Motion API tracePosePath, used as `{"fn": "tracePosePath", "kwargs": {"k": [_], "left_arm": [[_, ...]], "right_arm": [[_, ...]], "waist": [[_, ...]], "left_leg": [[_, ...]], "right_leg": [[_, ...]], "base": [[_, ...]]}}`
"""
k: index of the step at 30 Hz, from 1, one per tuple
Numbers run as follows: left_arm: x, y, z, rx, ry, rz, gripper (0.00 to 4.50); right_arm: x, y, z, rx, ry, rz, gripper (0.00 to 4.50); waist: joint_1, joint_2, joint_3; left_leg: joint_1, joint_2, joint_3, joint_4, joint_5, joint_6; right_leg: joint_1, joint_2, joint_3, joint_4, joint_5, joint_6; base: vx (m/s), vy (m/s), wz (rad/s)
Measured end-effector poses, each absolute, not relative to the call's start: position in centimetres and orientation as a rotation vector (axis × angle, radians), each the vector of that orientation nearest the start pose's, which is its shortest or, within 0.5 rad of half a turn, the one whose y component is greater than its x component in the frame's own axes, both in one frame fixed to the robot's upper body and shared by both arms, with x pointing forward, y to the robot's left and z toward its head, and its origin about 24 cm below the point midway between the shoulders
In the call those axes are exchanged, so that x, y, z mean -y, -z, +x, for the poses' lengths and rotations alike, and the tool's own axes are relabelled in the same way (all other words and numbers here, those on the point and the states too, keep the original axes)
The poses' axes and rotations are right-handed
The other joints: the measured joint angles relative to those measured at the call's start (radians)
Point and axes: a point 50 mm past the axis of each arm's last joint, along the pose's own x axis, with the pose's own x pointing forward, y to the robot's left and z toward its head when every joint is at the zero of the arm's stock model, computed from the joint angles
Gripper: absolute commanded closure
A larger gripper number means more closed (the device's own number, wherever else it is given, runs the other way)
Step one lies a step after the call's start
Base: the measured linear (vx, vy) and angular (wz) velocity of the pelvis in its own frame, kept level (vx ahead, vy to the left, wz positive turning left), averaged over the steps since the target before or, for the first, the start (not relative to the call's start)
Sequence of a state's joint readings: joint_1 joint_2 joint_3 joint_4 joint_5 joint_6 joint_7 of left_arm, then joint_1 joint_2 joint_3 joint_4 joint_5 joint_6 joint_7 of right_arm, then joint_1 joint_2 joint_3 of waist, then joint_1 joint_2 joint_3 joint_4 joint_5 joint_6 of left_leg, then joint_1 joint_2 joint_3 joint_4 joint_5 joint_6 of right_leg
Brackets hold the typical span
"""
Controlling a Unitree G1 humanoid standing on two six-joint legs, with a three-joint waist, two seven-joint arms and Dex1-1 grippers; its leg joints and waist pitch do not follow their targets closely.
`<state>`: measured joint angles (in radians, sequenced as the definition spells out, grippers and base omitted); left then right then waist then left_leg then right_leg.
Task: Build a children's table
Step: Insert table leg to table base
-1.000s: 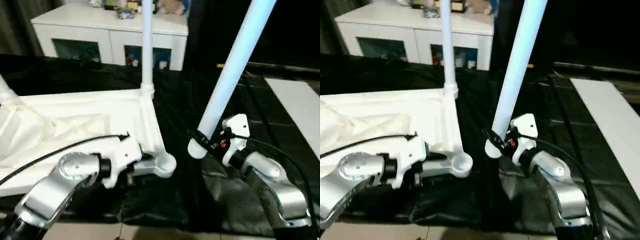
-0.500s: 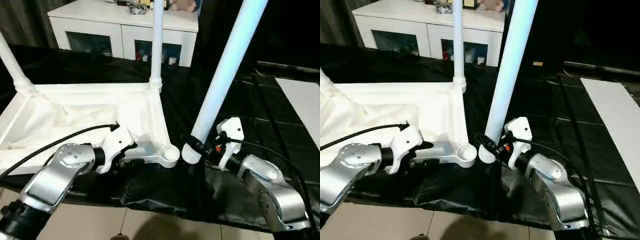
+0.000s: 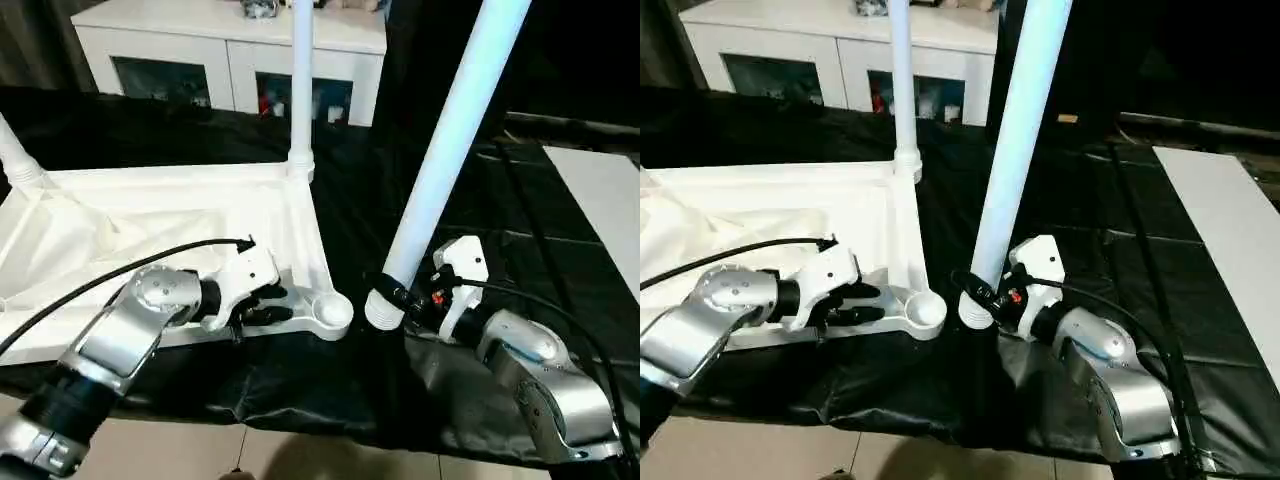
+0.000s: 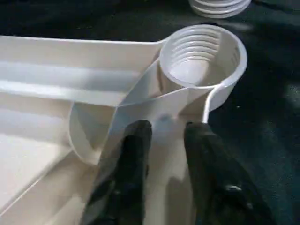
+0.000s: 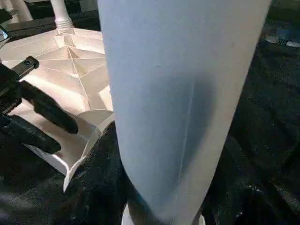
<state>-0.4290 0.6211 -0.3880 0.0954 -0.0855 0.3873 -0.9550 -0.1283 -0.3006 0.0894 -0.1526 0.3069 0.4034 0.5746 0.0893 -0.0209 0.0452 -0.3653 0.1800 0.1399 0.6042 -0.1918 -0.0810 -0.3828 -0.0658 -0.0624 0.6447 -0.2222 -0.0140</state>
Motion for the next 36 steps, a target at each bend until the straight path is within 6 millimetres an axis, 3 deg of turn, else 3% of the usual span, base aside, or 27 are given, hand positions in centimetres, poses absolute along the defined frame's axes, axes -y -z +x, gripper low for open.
{"fn": "tracePosePath", "kwargs": {"k": [6,13,28,36], "left_arm": [[-16.0,-7.6,29.1,-0.468,1.11,0.505,3.27],[-16.5,-8.3,28.9,-0.473,1.166,0.417,2.74],[-17.8,-6.7,28.7,-0.572,1.166,0.557,2.64],[-18.2,-6.7,28.6,-0.593,1.193,0.554,3.32]], "right_arm": [[14.0,-7.4,26.1,-0.166,-0.738,0.019,2.65],[14.0,-7.4,26.1,-0.166,-0.738,0.019,2.65],[13.9,-7.4,26.1,-0.167,-0.742,0.019,2.65],[13.9,-7.4,26.1,-0.167,-0.741,0.018,2.65]], "waist": [[0.0,0.0,0.0],[0.001,0.0,0.0],[0.0,0.002,0.001],[0.0,0.002,0.001]], "left_leg": [[0.002,0.007,0.004,0.0,0.002,-0.003],[0.002,0.01,0.005,-0.001,0.002,-0.003],[0.007,0.01,0.006,-0.002,0.002,-0.003],[0.008,0.01,0.006,-0.002,0.002,-0.003]], "right_leg": [[0.0,0.004,0.0,0.001,0.0,-0.001],[0.0,0.006,0.0,0.0,0.0,-0.001],[0.0,0.006,0.0,0.0,0.0,-0.001],[0.0,0.006,0.001,0.0,0.0,-0.001]], "base": [[0.0,0.0,0.0],[0.0,0.0,0.0],[0.0,0.0,0.0],[0.0,0.0,0.0]]}}
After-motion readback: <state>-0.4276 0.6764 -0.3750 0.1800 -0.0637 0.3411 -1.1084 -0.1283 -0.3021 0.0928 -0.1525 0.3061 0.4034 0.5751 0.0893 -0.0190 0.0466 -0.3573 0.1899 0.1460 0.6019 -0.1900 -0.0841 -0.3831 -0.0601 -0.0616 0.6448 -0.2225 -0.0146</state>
